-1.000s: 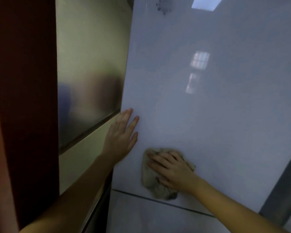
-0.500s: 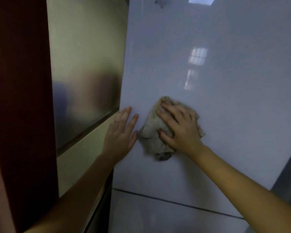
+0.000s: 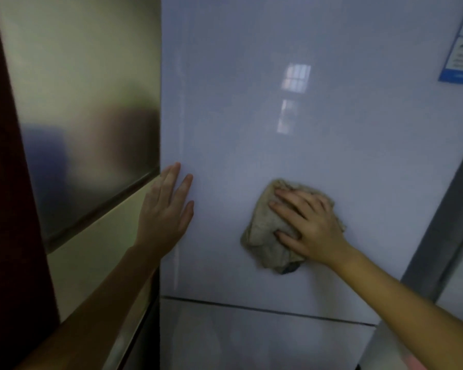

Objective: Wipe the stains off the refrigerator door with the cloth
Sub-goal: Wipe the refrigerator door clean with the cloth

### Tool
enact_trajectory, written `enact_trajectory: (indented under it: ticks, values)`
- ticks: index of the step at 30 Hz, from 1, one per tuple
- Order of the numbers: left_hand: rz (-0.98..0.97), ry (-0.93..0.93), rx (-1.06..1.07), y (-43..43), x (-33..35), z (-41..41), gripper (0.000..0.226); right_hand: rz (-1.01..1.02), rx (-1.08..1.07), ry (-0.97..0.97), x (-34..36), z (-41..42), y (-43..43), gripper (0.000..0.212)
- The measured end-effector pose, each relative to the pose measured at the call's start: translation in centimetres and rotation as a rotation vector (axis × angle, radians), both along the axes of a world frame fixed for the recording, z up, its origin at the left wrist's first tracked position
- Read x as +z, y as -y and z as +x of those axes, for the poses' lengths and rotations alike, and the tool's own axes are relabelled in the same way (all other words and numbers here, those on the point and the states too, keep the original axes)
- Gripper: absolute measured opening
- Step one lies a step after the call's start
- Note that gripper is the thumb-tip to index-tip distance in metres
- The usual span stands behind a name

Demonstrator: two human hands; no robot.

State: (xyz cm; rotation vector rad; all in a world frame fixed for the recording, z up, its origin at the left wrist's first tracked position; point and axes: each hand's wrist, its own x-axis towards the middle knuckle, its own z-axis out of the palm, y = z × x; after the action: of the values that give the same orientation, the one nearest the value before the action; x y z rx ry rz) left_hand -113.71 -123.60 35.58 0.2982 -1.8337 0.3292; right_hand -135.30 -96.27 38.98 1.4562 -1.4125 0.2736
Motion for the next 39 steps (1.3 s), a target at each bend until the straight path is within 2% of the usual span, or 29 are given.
enact_trajectory:
  ticks: [4,11,15,19,23,29,34,39]
  values:
    - [0.054,0.0,-0.004,-1.2,0.5,0.1,0.054,-0.019,-0.01,0.026,-1.9,-0.8,-1.7,0.058]
    - [-0.009,0.03,-0.083,-7.4,-0.5,-3.1,0.046,0.252,0.067,-0.086,-10.0,-2.3,-3.9,0.053]
    - [0.01,0.058,-0.097,-9.5,-1.0,-4.7,0.048,0.169,0.049,-0.062,-7.9,-4.7,-6.7,0.048]
    - [0.023,0.053,-0.094,-11.6,-0.4,-6.2,0.048,-0.025,0.0,0.003,-1.0,-7.3,-10.4,0.054]
    - [0.066,0.042,-0.096,-13.5,1.2,-7.5,0.049,-0.105,-0.039,0.025,3.4,-9.1,-13.2,0.06]
    - [0.09,0.046,-0.054,-14.5,1.9,-8.6,0.05,-0.057,-0.036,0.057,-0.9,-10.1,-14.4,0.062]
    - [0.078,0.059,-0.006,-14.7,1.9,-8.5,0.051,0.091,-0.048,-0.072,-6.5,-11.0,-16.1,0.064]
    - [0.075,0.083,0.023,-14.7,1.8,-8.4,0.054,0.103,-0.016,-0.088,-5.9,-11.7,-17.0,0.06]
